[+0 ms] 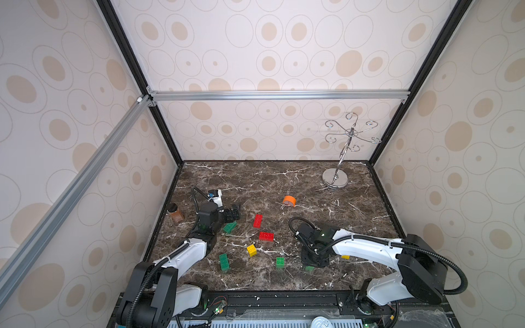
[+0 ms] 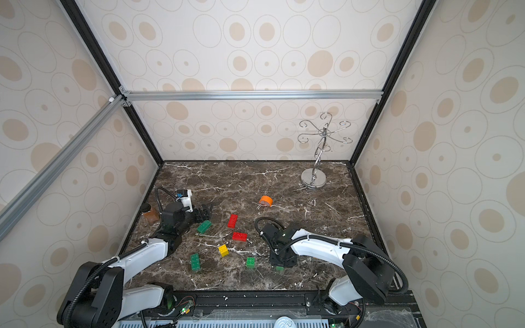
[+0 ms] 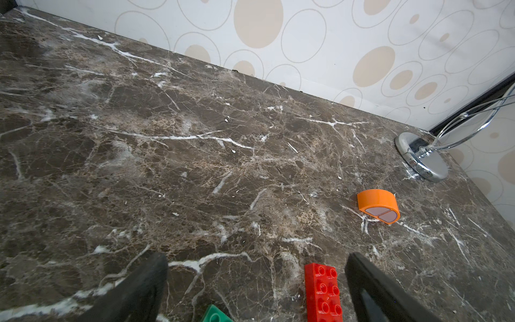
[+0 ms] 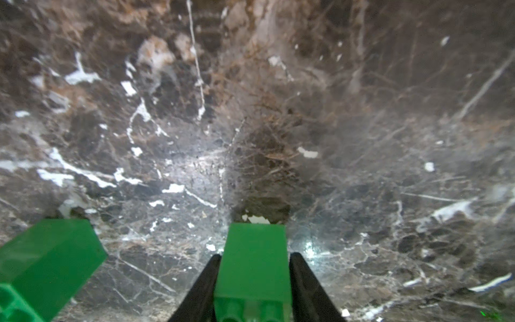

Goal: Assemble an ice cream with lego
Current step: Pick up the lego brick from the center of the board.

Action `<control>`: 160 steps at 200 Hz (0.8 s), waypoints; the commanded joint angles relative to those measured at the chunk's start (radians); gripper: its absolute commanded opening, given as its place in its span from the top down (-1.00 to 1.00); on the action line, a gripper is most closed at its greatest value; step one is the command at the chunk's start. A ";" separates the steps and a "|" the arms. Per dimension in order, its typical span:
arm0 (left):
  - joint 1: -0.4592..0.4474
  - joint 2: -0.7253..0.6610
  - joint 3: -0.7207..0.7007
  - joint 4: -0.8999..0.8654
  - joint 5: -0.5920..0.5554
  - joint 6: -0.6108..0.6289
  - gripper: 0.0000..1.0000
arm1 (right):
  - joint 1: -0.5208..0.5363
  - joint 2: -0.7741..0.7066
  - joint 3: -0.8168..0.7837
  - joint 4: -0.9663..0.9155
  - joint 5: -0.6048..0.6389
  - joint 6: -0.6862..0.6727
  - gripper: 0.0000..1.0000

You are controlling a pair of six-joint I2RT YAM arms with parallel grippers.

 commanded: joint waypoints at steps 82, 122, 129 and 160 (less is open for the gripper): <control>-0.016 0.012 0.065 -0.057 0.047 0.003 -1.00 | -0.119 0.024 0.300 -0.243 0.123 -0.370 0.74; -0.019 0.033 0.104 -0.125 0.117 0.044 -1.00 | -0.206 0.106 0.428 -0.257 0.098 -0.544 0.77; -0.019 0.034 0.105 -0.130 0.135 0.046 -1.00 | -0.219 0.118 0.445 -0.255 0.092 -0.561 0.77; -0.019 0.043 0.117 -0.149 0.228 0.046 -1.00 | -0.265 0.180 0.507 -0.256 0.085 -0.627 0.82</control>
